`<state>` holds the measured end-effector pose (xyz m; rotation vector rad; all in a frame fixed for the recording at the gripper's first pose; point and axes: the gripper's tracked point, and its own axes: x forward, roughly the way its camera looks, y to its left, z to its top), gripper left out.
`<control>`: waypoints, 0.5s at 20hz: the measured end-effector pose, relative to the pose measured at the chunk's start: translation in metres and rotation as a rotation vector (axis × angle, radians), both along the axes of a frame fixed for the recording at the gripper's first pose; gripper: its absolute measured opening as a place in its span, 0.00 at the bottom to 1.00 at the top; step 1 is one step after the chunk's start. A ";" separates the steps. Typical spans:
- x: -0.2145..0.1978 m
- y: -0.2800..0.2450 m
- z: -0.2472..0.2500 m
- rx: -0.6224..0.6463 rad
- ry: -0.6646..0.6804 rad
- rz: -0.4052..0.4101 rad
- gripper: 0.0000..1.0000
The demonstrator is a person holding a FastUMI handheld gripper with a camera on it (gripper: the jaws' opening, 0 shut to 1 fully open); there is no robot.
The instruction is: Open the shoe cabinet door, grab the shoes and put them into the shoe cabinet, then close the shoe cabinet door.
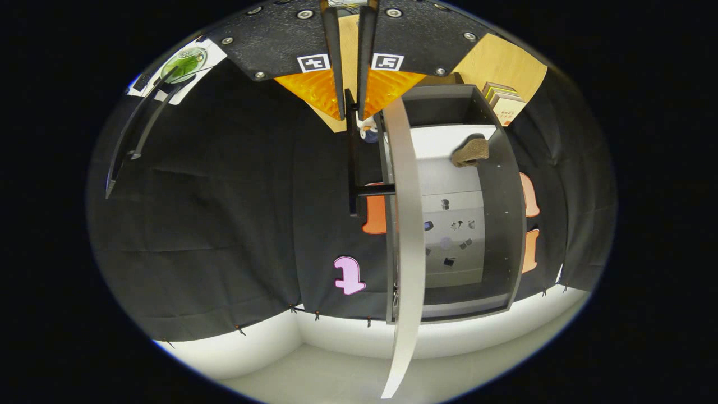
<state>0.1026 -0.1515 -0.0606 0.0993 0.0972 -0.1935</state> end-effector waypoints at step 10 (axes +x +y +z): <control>-0.016 0.006 -0.002 0.016 0.007 -0.015 0.10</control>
